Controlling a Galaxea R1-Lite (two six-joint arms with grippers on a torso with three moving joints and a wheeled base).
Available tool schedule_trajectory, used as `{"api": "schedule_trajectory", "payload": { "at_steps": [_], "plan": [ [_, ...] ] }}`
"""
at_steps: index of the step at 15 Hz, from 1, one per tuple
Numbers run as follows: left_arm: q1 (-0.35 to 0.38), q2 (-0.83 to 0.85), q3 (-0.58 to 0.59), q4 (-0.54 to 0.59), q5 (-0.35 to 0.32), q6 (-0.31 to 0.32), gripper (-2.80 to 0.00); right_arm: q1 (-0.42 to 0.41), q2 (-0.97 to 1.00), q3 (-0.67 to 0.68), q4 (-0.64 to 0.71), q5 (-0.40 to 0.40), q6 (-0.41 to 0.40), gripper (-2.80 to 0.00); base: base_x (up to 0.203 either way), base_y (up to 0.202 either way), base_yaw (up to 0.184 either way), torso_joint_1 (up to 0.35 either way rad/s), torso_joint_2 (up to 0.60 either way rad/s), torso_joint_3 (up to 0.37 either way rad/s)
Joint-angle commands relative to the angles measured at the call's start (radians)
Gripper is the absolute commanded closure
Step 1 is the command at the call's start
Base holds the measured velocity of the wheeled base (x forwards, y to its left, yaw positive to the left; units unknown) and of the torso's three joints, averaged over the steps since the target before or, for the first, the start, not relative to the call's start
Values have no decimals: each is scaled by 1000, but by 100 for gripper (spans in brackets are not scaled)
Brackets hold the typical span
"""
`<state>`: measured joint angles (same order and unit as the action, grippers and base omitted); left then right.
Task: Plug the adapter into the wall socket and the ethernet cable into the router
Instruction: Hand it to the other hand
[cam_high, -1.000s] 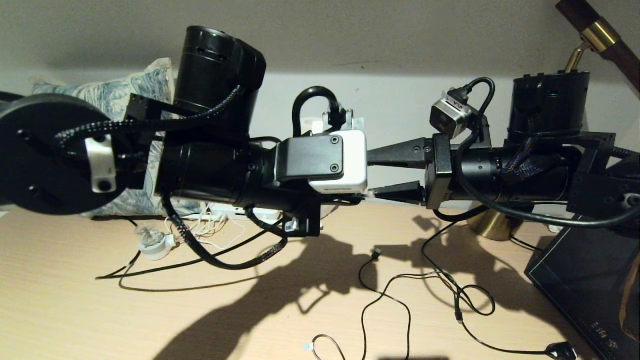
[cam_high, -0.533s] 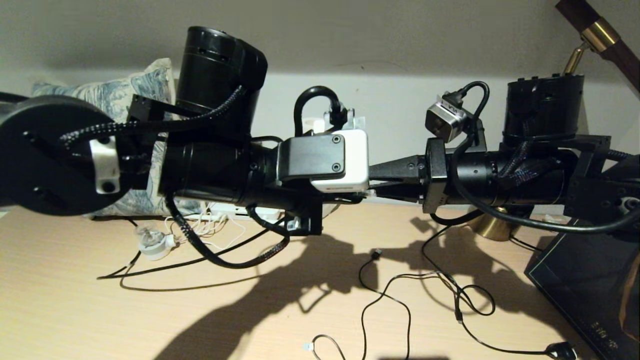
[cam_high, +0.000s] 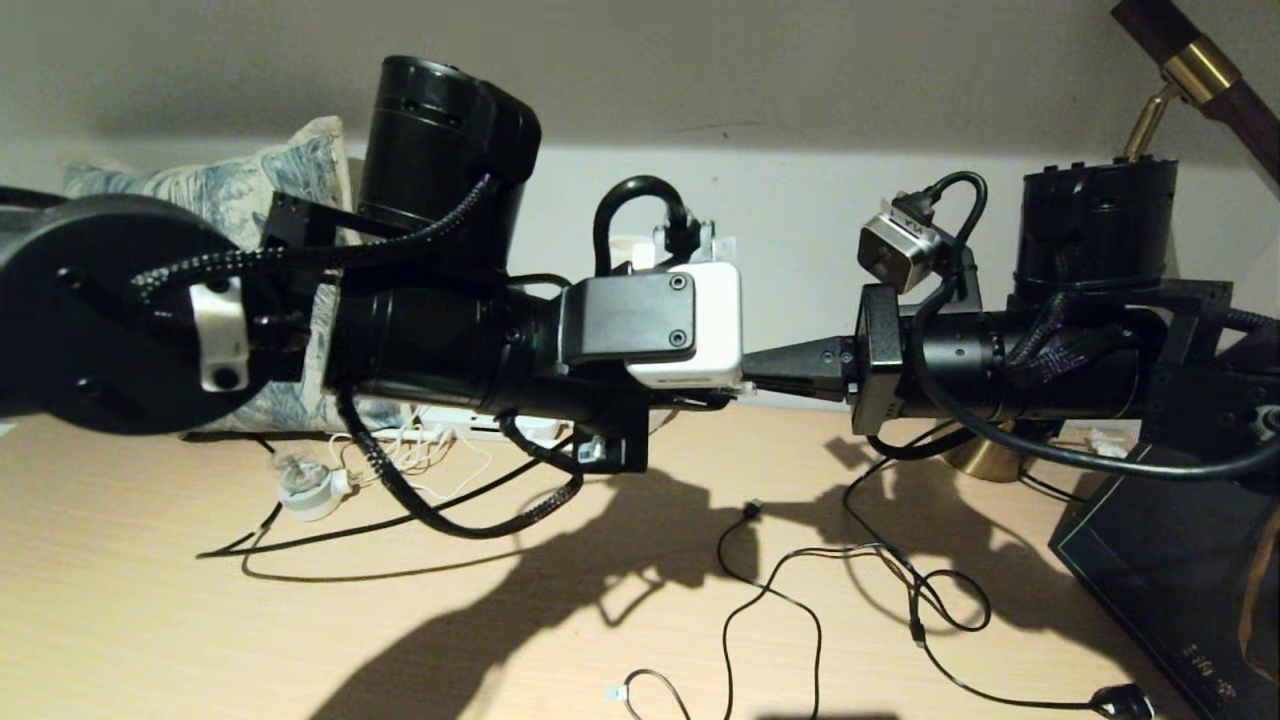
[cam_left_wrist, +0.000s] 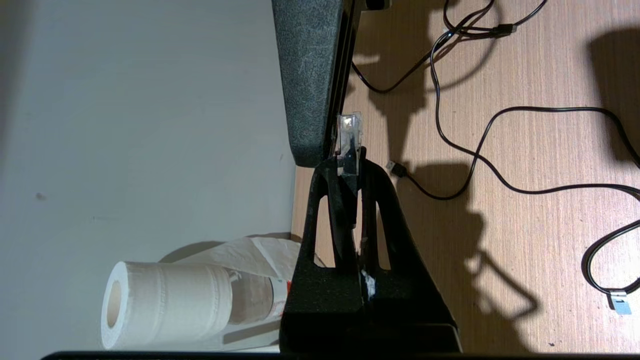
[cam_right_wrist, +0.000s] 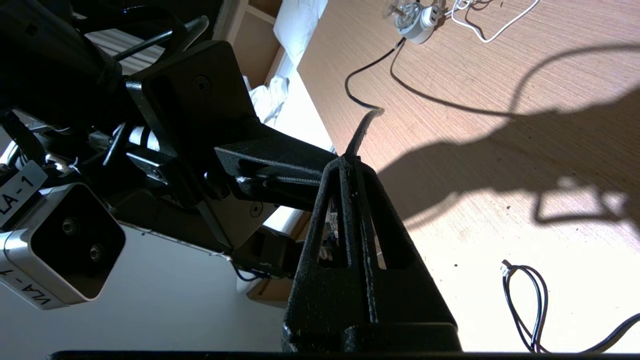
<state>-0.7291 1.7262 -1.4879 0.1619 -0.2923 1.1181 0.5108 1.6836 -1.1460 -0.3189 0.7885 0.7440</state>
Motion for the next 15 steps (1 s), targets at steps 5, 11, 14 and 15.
{"api": "schedule_trajectory", "payload": {
  "at_steps": [5, 11, 14, 15],
  "plan": [
    [4, 3, 6, -5, -1, 6, 0, 0, -8, 2, -3, -4, 20, -280, 0, 0, 0, 0, 0, 0],
    [8, 1, 8, -5, -2, 6, 0, 2, -28, 22, -3, -6, 22, -280, 0, 0, 0, 0, 0, 0],
    [10, 1, 8, -5, -2, 6, 0, 2, -28, 22, -3, -6, 22, 0, 0, 0, 0, 0, 0, 0],
    [10, 3, 8, -7, -1, 6, 0, 0, -28, 22, -3, -6, 22, 0, 0, 0, 0, 0, 0, 0]
  ]
}}
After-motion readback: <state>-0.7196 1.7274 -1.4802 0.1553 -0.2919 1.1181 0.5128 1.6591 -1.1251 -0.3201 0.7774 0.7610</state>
